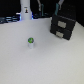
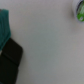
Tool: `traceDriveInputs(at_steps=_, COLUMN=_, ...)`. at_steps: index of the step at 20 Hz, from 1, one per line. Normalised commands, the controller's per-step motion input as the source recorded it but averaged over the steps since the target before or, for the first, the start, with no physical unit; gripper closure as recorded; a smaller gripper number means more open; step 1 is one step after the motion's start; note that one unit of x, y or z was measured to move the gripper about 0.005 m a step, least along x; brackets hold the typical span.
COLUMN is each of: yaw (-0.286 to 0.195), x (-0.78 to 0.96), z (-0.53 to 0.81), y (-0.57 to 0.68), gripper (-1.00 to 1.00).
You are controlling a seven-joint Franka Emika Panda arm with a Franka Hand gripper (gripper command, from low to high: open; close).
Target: Open the kcup holder, insert the kcup into the holder, and close the kcup holder
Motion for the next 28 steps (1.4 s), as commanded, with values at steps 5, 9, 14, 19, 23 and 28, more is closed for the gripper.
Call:
traceDriveInputs(at_steps=5, yaw=-0.173, x=-0.2, z=0.01, y=0.74, gripper=-1.0)
traceDriveInputs(at_steps=9, yaw=-0.181, x=-0.2, z=-0.01, y=0.73, gripper=-1.0)
traceDriveInputs(at_steps=14, yaw=-0.192, x=-0.2, z=-0.08, y=0.7, gripper=-1.0)
traceDriveInputs(at_steps=19, yaw=-0.193, x=-0.17, z=-0.19, y=0.59, gripper=-1.0)
traceDriveInputs(at_steps=23, yaw=-0.181, x=-0.06, z=-0.24, y=0.52, gripper=-1.0)
traceDriveInputs(at_steps=28, yaw=-0.163, x=-0.03, z=-0.28, y=0.44, gripper=-1.0)
